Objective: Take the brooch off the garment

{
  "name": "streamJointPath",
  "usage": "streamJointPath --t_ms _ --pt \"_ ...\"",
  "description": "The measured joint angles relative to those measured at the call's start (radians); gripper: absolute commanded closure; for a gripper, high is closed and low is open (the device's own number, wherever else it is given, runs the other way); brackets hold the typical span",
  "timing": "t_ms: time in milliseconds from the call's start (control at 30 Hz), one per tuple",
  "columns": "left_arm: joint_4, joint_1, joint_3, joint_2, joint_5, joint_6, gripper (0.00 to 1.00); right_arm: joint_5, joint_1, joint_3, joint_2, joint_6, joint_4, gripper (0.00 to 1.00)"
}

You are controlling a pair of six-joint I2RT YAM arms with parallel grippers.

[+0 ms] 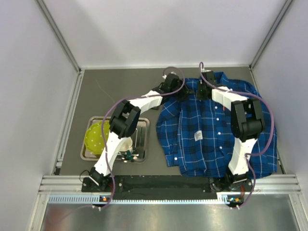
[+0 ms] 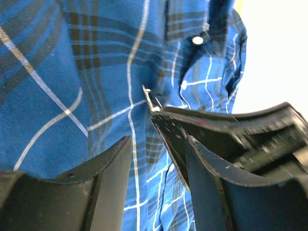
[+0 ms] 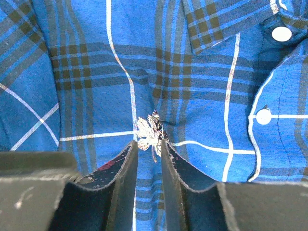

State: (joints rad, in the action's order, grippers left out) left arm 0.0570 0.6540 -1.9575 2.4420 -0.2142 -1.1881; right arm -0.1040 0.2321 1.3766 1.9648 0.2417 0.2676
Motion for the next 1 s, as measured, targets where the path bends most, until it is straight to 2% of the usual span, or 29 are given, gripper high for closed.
streamJointPath --t_ms 133,233,400,633,667,700,767,1000 --pt "-0.060 -0.006 0.079 -0.083 -0.047 0.095 0.49 0.008 -0.012 0.001 0.000 0.016 -0.002 0.73" --pt "-0.097 -0.005 0.158 -0.160 -0.076 0.156 0.54 0.013 -0.024 0.014 0.000 0.024 0.004 0.73" --pt "-0.128 0.019 0.290 -0.259 -0.118 0.252 0.55 0.027 -0.071 0.034 0.001 0.031 0.001 0.73" --pt "-0.117 0.072 0.336 -0.265 -0.179 0.338 0.56 0.115 -0.135 0.062 0.015 0.040 0.011 0.69" --pt "-0.117 0.077 0.338 -0.265 -0.194 0.346 0.55 0.129 -0.139 0.063 0.015 0.042 0.013 0.67" --pt "-0.119 0.082 0.339 -0.265 -0.206 0.353 0.55 0.155 -0.144 0.063 0.014 0.042 0.012 0.60" --pt "-0.142 0.085 0.348 -0.265 -0.227 0.365 0.55 0.190 -0.150 0.057 0.006 0.057 0.013 0.57" --pt "-0.214 0.066 0.385 -0.256 -0.249 0.364 0.58 0.363 -0.148 0.032 -0.045 0.169 -0.001 0.56"
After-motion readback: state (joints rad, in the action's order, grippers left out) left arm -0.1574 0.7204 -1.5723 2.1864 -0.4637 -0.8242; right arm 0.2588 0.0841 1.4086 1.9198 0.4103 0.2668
